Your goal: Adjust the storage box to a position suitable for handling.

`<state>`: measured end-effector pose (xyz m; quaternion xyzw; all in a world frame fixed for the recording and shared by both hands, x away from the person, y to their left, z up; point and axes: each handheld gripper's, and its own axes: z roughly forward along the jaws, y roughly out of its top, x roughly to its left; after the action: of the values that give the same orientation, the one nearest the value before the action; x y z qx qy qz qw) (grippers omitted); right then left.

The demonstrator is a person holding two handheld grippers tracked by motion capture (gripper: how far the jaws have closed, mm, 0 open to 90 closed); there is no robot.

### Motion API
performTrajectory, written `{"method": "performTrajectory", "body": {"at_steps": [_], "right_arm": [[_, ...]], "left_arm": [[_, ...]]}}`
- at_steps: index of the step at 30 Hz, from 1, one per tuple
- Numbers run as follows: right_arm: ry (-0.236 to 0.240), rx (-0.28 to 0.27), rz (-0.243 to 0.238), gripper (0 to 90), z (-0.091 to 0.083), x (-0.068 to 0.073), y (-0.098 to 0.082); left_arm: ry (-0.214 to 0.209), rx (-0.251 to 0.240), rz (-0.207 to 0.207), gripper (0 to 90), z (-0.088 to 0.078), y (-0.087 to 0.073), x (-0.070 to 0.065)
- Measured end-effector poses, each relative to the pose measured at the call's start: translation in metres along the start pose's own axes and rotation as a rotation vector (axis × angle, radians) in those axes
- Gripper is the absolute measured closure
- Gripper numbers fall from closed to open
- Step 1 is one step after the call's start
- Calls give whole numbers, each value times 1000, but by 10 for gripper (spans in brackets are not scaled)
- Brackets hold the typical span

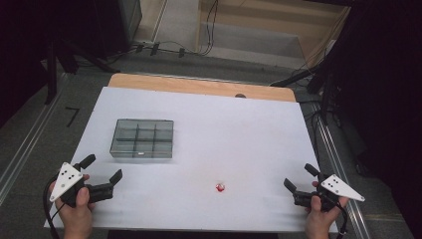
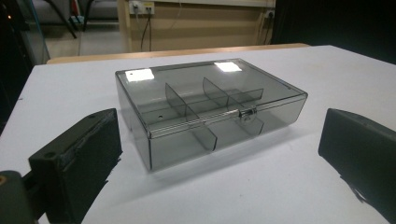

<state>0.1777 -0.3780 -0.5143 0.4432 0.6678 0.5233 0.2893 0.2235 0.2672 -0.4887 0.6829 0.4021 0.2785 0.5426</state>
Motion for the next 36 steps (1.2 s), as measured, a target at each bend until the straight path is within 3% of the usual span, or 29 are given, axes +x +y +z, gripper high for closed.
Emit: {"method": "performTrajectory", "body": {"at_steps": [4, 7, 12, 16, 22, 29, 36], "right_arm": [[0, -4, 2, 0, -1, 0, 0], [4, -3, 1, 0, -1, 1, 0], [3, 8, -7, 0, 0, 3, -1], [3, 6, -7, 0, 0, 3, -1], [3, 7, -7, 0, 0, 3, -1], [-4, 6, -13, 0, -1, 4, -1], [-1, 5, -17, 0, -1, 5, -1]], "left_arm": [[-17, 19, 26, 0, 3, 6, -2], [-33, 30, 15, 0, 4, 12, -2], [-19, 45, 28, 0, 4, 22, -6], [-28, 48, -2, 0, 5, 29, -5], [-39, 71, -12, 0, 8, 37, -2], [-40, 62, -38, 0, 7, 52, 4], [-40, 68, -15, 0, 11, 67, 8]]}}
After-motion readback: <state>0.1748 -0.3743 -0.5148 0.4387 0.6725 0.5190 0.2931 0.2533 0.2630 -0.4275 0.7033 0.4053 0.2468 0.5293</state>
